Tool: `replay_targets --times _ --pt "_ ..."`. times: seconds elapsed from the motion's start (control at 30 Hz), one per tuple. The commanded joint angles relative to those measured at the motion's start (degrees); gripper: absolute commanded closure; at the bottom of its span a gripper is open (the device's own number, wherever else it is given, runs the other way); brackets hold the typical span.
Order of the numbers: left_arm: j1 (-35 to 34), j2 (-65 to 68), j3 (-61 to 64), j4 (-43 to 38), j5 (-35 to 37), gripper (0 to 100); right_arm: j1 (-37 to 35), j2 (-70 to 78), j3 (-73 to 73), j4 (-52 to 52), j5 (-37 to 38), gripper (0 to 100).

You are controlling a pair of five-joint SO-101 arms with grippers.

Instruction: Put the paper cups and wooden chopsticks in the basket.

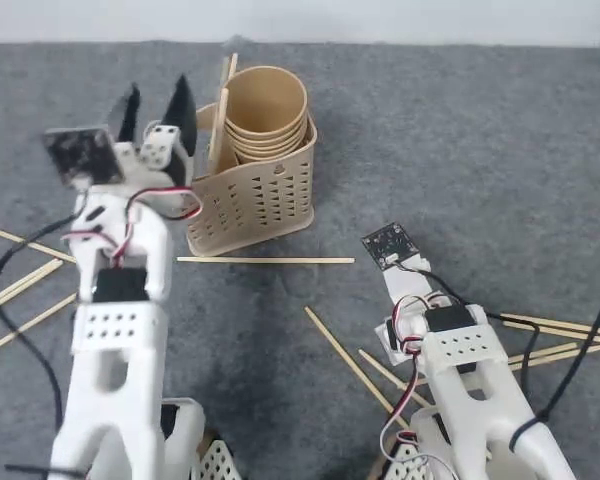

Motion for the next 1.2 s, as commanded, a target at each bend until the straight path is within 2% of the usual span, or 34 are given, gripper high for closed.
replay_targets --times 0.0,0.1,0.2,0.27,0.37,0.57,0.77,0.93,1.17 --pt "-3.52 -9.76 1.80 -1.14 0.09 80 0.31 -1.63 -0.44 -0.40 0.88 84.4" --pt "-7.82 -13.10 0.13 4.84 0.18 80 0.31 -1.63 -0.44 -0.40 0.88 84.4" --pt "-12.66 -13.36 -5.41 15.74 0.18 80 0.31 -1.63 -0.35 -0.40 0.88 84.4" --pt "-15.91 -11.69 -9.27 22.15 0.26 80 0.31 -1.63 -0.35 -0.40 0.88 84.4" --pt "-19.87 -5.89 -14.55 26.99 2.11 80 0.31 -1.63 -0.35 -0.40 0.79 84.4" --pt "-28.48 14.77 -27.56 32.62 8.88 80 0.31 -1.63 -0.35 -0.40 0.53 84.4" --pt "-34.29 37.27 -44.79 44.48 15.30 80 0.31 -1.63 -0.35 -0.48 0.53 84.4" --pt "-37.36 53.80 -59.12 54.51 18.90 80 0.31 -1.54 -0.35 -0.57 0.44 84.4" --pt "-38.33 73.58 -76.70 63.21 20.57 80 0.31 -1.45 -0.35 -0.92 0.44 84.4"
